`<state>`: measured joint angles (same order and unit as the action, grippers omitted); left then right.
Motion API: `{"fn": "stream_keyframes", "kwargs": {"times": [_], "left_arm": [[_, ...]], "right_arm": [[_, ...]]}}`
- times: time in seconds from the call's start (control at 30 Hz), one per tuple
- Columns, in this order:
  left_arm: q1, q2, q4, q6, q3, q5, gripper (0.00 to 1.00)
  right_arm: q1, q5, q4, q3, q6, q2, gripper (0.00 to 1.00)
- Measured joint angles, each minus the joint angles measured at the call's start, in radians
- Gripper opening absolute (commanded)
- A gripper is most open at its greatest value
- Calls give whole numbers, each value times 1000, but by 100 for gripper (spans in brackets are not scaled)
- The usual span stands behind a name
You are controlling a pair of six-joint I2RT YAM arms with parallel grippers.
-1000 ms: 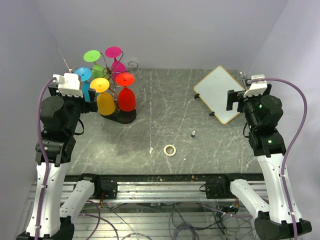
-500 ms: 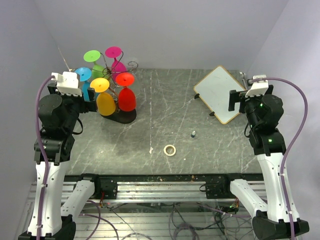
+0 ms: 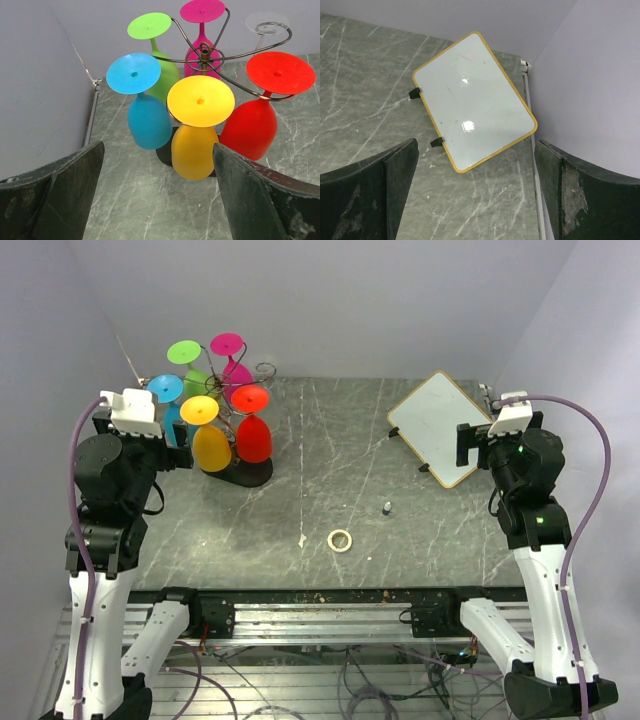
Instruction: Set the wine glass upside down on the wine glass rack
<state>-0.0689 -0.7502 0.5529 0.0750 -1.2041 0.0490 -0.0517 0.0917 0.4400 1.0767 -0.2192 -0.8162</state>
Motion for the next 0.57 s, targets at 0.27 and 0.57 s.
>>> {"fn": "stream_keyframes", "kwargs": {"times": [0.27, 0.57], "left_arm": [[0, 11, 16, 2, 0, 14, 100], [0, 14, 17, 7, 0, 23, 100]], "right_arm": [[0, -3, 5, 0, -3, 3, 100], [0, -11, 19, 0, -11, 3, 100]]}}
